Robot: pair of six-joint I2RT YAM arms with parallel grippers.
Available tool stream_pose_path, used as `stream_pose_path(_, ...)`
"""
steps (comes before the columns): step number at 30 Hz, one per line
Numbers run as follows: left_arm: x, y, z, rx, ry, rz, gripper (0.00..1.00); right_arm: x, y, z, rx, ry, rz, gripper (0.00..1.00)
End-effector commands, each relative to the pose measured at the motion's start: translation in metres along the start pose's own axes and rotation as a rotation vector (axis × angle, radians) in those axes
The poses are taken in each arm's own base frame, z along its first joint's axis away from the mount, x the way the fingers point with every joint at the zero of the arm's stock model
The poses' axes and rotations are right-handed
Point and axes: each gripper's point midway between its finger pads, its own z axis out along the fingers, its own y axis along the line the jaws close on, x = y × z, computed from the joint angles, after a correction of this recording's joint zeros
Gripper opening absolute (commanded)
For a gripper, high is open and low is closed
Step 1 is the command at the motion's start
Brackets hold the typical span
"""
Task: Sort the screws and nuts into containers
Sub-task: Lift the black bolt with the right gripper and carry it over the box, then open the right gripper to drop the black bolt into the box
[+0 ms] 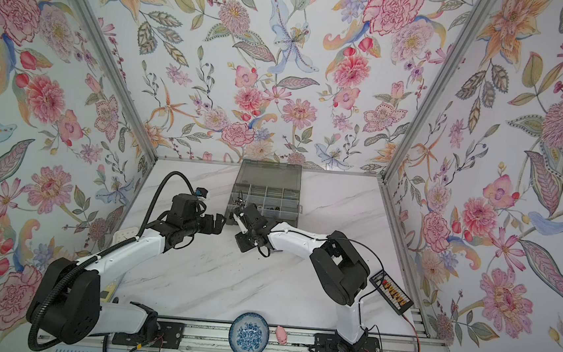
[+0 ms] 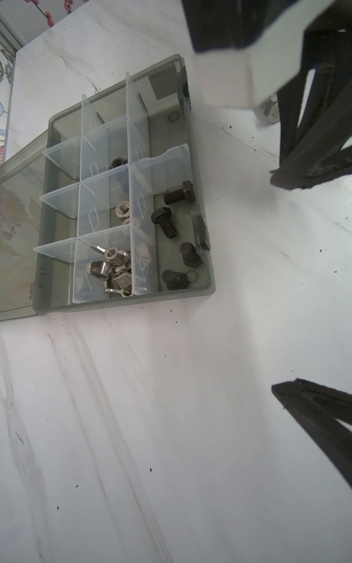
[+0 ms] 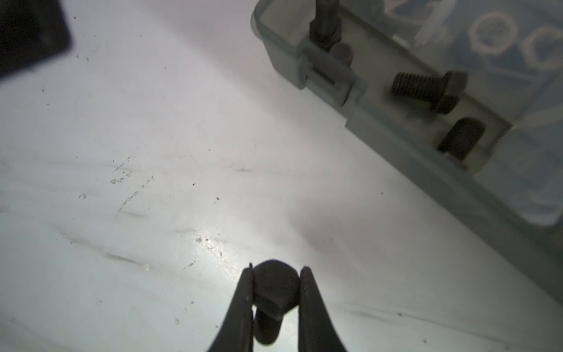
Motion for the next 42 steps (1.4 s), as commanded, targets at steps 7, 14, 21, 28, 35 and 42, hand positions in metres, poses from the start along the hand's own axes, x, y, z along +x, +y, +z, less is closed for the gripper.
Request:
stream_pose_path(7,0.004,0.001,0.005,0.015,0.007,-0.021,0.99,-0.072,-0.047,-0.028,0.085,-0.151,-0.058,0.0)
stream_pose_path(14,0.003,-0.001,0.006,0.027,0.006,-0.022,0.99,-0.097,-0.066,-0.022,0.141,-0.179,-0.111,0.0)
stream_pose_path(21,0.005,-0.001,0.006,0.031,0.007,-0.019,0.99,-0.102,-0.081,-0.006,0.196,-0.165,-0.135,0.0)
stream_pose_path(28,0.007,-0.002,0.009,0.041,0.013,-0.02,0.99,-0.095,-0.086,0.009,0.212,-0.136,-0.139,0.0)
stream_pose_path(35,0.01,-0.003,0.012,0.05,0.02,-0.024,0.99,-0.087,-0.093,0.016,0.258,-0.1,-0.153,0.0)
stream_pose_path(42,0.013,-0.004,0.016,0.058,0.027,-0.028,0.99,-0.084,-0.095,0.018,0.273,-0.087,-0.156,0.07)
